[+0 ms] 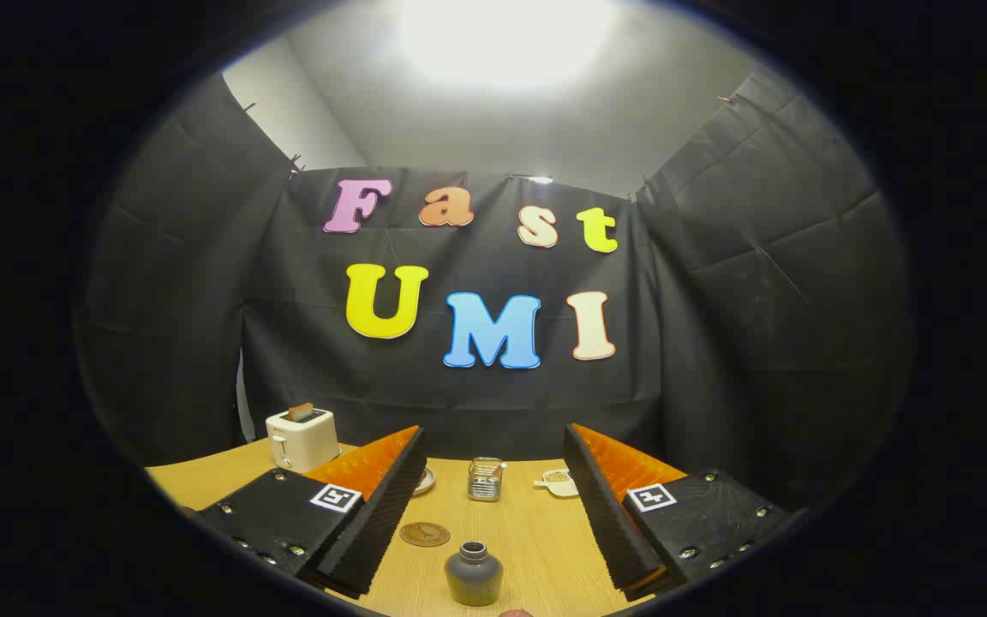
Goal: Take the bottle from table, then pour the juice into the cup, finally place the bottle on the coaster
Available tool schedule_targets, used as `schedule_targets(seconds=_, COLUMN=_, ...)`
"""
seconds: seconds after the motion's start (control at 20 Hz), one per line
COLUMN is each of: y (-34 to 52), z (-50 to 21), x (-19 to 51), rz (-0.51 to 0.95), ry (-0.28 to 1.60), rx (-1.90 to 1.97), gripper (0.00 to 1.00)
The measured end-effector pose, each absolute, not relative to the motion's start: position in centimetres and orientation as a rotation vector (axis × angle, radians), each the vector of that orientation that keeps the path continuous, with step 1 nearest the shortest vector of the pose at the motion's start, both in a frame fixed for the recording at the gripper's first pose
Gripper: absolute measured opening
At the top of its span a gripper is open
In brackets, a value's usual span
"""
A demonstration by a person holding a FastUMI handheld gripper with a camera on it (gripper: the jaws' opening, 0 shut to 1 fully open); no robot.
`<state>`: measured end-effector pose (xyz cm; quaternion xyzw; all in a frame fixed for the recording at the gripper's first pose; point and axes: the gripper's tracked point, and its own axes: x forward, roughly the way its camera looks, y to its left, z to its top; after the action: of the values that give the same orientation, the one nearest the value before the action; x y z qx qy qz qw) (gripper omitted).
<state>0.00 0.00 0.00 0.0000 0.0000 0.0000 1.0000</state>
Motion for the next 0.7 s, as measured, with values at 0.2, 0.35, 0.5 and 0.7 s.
schedule_targets(seconds=0.2, y=-0.22, z=-0.73, x=0.4, rz=0.009, ry=0.01, rx=0.006, gripper=0.97)
schedule_targets(seconds=0.35, y=-0.09, z=-0.86, x=0.43, rz=0.024, ry=0.007, rx=0.028, gripper=0.97)
schedule_targets(seconds=0.5, y=-0.3, z=-0.91, x=0.5, rz=0.026, ry=0.004, rx=0.037, gripper=0.97)
schedule_targets(seconds=0.7, y=-0.34, z=-0.86, x=0.51, rz=0.035, ry=-0.008, rx=0.048, gripper=0.97)
